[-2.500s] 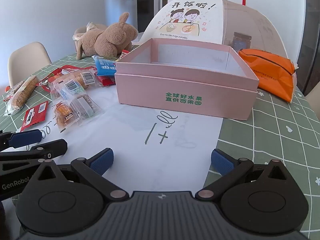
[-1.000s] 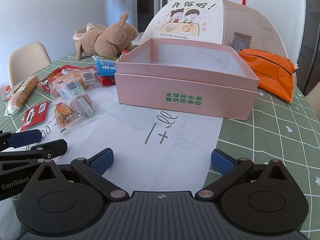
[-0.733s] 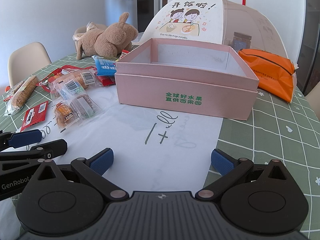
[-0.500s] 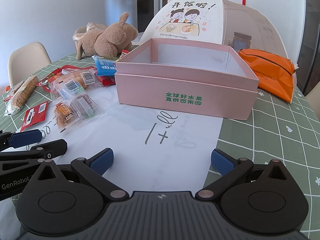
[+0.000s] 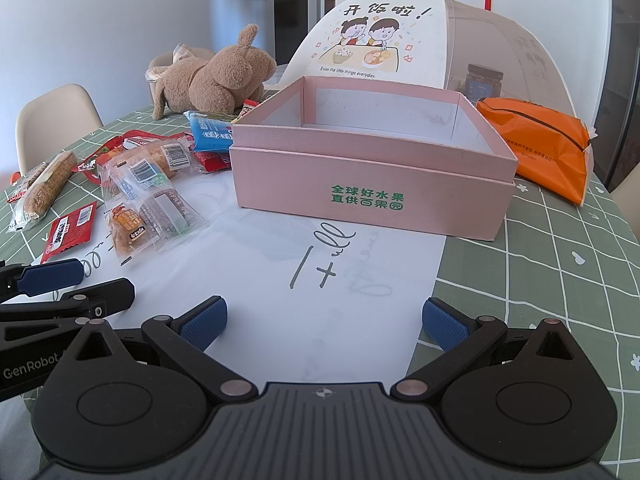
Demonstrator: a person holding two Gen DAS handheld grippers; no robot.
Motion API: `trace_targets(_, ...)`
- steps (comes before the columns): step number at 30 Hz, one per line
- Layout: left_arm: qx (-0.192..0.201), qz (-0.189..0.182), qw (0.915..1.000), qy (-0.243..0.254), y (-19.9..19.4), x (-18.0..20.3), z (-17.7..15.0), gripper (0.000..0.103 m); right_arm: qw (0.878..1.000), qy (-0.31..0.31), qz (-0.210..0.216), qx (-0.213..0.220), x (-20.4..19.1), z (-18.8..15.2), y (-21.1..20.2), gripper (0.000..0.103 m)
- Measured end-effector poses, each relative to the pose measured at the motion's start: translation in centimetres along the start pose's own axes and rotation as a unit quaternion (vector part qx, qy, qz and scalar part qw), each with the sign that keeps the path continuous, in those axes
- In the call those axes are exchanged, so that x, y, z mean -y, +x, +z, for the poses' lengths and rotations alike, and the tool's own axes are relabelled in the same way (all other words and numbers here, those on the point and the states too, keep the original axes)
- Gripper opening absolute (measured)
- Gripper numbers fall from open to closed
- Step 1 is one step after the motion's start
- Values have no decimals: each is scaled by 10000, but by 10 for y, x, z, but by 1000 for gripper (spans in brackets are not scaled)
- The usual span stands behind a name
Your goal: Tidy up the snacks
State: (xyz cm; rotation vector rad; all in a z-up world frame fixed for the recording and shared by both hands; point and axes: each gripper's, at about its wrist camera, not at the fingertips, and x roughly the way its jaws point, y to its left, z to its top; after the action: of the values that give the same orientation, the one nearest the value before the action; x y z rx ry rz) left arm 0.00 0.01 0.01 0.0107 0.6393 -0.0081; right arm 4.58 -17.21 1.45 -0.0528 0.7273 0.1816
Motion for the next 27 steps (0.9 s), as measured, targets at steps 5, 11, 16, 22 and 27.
trace_targets(5,0,3,10000,4,0,0,0,58,10000,0,0,0,0,0,0,103)
trace_targets(11,0,0,10000,0,0,0,0,58,10000,3,2,1,0,0,0,103)
trace_targets(16,0,-1,10000,-1,0,0,0,58,10000,0,-1,0,0,0,0,103)
trace_targets(22,2,-105,9999,-44,1,-6,-1,56,10000,1,2,0,0,0,0,103)
trace_targets(27,-525,-569,9957,-507,-5,-42,23,57,9984,-182,241,-481,6,13,1,103)
